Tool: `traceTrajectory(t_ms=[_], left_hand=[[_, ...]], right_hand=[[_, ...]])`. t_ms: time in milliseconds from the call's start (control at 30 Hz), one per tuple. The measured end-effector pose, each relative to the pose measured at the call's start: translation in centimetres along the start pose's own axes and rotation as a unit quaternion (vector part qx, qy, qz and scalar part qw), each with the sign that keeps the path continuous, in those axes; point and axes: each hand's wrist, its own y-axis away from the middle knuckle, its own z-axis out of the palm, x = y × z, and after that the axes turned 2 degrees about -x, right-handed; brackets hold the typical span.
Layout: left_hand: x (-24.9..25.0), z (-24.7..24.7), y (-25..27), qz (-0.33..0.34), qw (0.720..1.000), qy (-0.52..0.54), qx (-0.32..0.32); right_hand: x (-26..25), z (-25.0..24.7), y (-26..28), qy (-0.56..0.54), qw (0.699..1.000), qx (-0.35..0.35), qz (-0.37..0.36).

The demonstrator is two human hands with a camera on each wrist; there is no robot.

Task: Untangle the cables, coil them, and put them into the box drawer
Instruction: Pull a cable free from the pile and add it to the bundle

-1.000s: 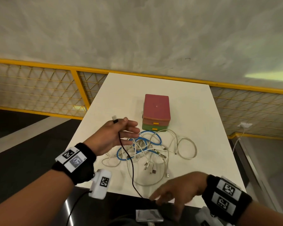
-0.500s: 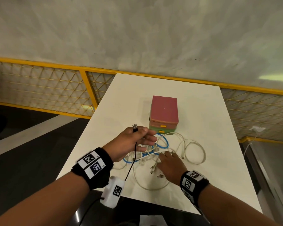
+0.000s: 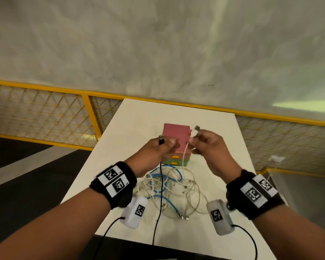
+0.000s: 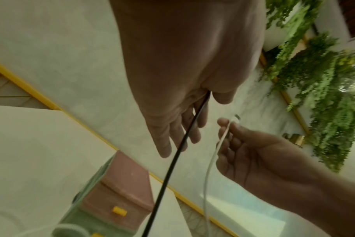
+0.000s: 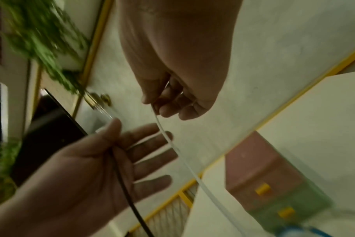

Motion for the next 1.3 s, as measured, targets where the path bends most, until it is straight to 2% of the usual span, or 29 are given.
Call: traceTrajectory(t_ms=[133, 300, 400, 467, 500, 600, 667, 733, 800, 867, 1000, 1100, 1167, 1200, 1233, 1300], left_hand=[[3.0, 1.6, -1.0, 0.059, 0.997, -0.026, -0.039], [3.9, 2.4, -1.4, 0.023, 0.997, 0.013, -0.066], [3.6, 2.1, -1.2, 0.022, 0.998, 0.019, -0.064], [3.4, 1.9, -1.2, 0.019, 0.999, 0.024, -0.044], [3.5, 1.8, -1.2, 0.018, 0.999, 0.03, -0.029], [3.8, 1.6, -0.9, 0.03, 0.996, 0.084, -0.012], [4.2, 1.8, -0.3, 0.018, 0.991, 0.128, -0.027], [4.3, 1.6, 0.6, -0.001, 0.991, 0.129, -0.047], [3.6, 0.6, 1.5, -0.021, 0.994, 0.087, -0.064], [2.5, -1.3, 2.4, -0.08, 0.992, 0.051, -0.085], [-0.1, -3.5, 4.6, -0.253, 0.957, 0.047, -0.135], [-2.0, -4.0, 6.8, -0.301, 0.923, -0.109, -0.212], [-2.6, -4.6, 7.8, -0.302, 0.909, -0.16, -0.238], [-2.4, -4.7, 7.8, -0.28, 0.92, -0.149, -0.229], [-1.9, -4.5, 7.3, -0.24, 0.943, -0.121, -0.197], [-0.5, -3.2, 5.6, -0.14, 0.986, -0.063, -0.066]], right_hand=[[-3.6, 0.3, -0.1, -0.011, 1.0, -0.012, -0.024], [-4.4, 1.2, 1.0, -0.001, 0.999, -0.029, -0.025], [-4.1, 1.4, 1.8, -0.03, 0.999, -0.036, 0.008], [-2.9, 1.5, 2.5, -0.041, 0.995, -0.021, 0.091], [-1.9, 1.7, 2.9, -0.046, 0.986, -0.028, 0.159], [1.7, 2.3, 4.2, -0.084, 0.918, -0.122, 0.368], [3.8, 2.8, 4.2, -0.164, 0.879, -0.143, 0.424], [4.2, 2.8, 3.4, -0.258, 0.866, -0.08, 0.421], [3.7, 1.9, 2.2, -0.326, 0.858, 0.017, 0.397], [3.4, 0.6, 1.2, -0.388, 0.838, 0.088, 0.373], [3.4, -0.2, -0.6, -0.487, 0.8, 0.135, 0.323], [2.9, -0.2, -1.8, -0.52, 0.785, 0.149, 0.303], [3.2, -0.3, -2.0, -0.507, 0.791, 0.141, 0.312], [3.5, -0.1, -1.8, -0.49, 0.801, 0.134, 0.317], [3.8, 0.4, -1.4, -0.471, 0.812, 0.123, 0.321], [4.2, 1.7, -0.3, -0.446, 0.828, 0.086, 0.327]])
